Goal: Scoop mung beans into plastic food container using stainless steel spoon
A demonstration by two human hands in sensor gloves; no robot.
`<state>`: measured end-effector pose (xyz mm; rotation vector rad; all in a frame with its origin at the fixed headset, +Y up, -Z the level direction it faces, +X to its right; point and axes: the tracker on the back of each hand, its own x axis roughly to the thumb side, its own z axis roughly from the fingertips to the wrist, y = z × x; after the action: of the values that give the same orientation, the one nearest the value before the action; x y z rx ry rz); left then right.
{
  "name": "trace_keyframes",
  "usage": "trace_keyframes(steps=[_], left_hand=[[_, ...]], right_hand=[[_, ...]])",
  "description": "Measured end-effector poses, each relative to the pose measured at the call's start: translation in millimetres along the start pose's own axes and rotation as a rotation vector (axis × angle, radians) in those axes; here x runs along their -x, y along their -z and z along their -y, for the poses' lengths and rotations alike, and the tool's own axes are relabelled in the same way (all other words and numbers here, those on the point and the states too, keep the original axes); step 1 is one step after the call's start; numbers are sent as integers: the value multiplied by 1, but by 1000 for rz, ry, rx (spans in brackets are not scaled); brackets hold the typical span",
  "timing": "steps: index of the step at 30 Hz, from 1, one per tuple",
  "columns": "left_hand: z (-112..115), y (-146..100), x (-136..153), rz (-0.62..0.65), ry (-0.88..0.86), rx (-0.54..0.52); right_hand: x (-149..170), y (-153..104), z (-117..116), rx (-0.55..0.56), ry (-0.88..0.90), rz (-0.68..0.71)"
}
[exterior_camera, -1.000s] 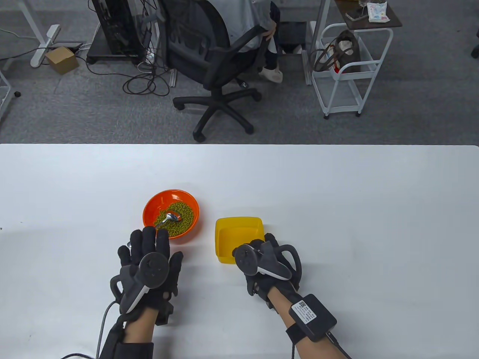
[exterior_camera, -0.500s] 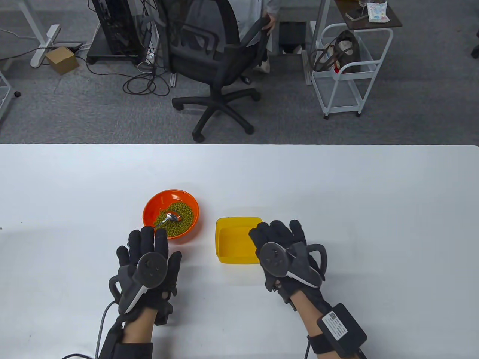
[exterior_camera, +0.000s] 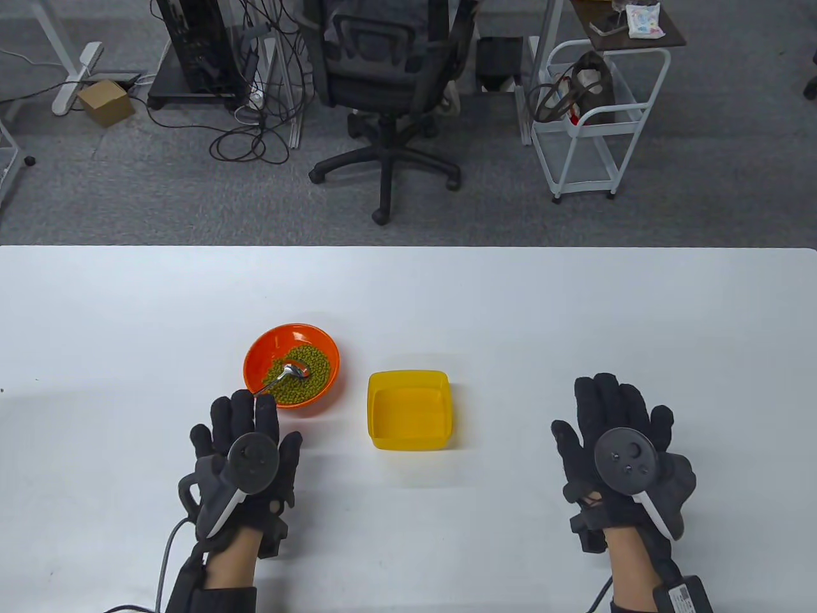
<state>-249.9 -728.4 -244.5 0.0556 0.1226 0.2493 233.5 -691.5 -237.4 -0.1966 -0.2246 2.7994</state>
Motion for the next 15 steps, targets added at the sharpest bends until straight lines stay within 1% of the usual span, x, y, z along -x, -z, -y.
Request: trace_keyframes(steps=[4,8,12,15], left_hand=[[3,3,8,-35,13,10],[8,9,20,-88,32,23],[11,20,28,-126,77,26],[12,32,29,-141,131,31]], right_hand=[[6,4,-11,-48,-48,-13],[5,4,-13,-57,-36,-16],[1,3,-16,-66,-64,11],[2,4,-17,-72,-41,7]])
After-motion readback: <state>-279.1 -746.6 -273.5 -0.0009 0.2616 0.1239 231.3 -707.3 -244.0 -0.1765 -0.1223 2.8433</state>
